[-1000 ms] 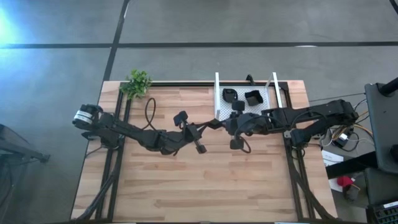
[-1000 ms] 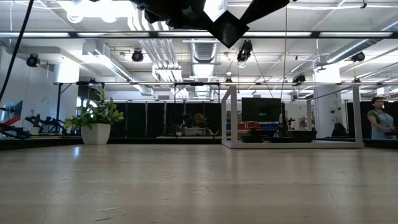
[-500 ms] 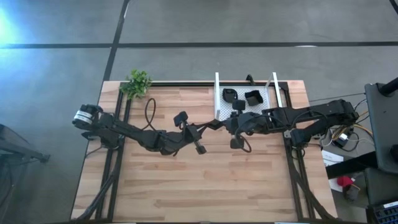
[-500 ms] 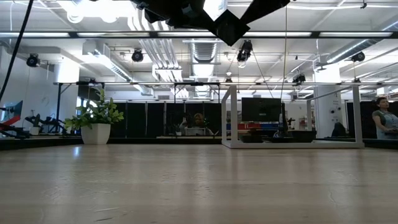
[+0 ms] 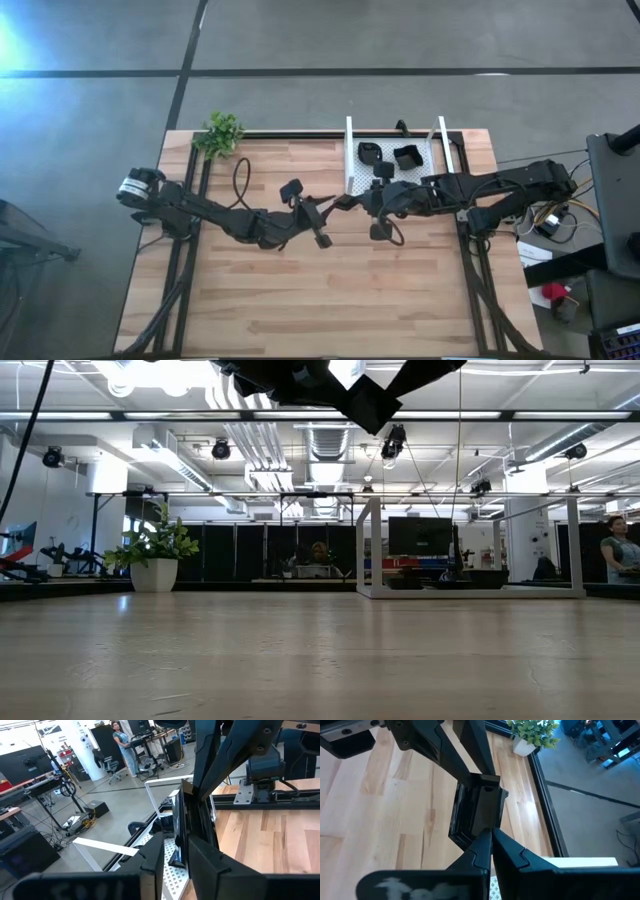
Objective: Pick & Place Mini shaped plates
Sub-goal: Stack the square plate on top of the other square plates on the shelf
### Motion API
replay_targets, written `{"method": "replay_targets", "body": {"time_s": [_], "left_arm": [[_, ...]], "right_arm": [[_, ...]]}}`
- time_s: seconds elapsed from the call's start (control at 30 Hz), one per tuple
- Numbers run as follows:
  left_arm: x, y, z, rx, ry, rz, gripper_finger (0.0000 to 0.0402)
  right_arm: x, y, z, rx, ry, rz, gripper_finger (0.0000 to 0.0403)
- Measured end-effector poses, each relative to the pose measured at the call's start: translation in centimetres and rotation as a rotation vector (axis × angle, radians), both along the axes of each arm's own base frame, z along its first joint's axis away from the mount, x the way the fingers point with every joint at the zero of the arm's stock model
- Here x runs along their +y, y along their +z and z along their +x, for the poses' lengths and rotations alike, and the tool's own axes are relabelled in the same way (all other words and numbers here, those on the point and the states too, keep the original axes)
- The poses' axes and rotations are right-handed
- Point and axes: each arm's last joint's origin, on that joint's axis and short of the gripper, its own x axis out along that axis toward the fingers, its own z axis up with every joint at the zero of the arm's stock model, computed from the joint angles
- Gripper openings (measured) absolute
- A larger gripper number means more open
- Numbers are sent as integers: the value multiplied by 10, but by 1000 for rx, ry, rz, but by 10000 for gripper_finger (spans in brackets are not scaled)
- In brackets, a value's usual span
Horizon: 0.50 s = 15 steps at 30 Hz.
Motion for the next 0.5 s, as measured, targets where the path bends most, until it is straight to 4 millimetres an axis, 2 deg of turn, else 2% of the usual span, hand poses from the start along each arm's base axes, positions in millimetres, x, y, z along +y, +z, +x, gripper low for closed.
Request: {"method": "replay_targets", "body": {"time_s": [0.33, 0.5], "left_arm": [[-1, 0, 0, 1, 8, 2, 80], [-3, 1, -1, -1, 4, 2, 81]], "right_arm": [[-2, 12, -13, -40, -13, 19, 8], [-4, 11, -21, 2, -37, 35, 8]]}}
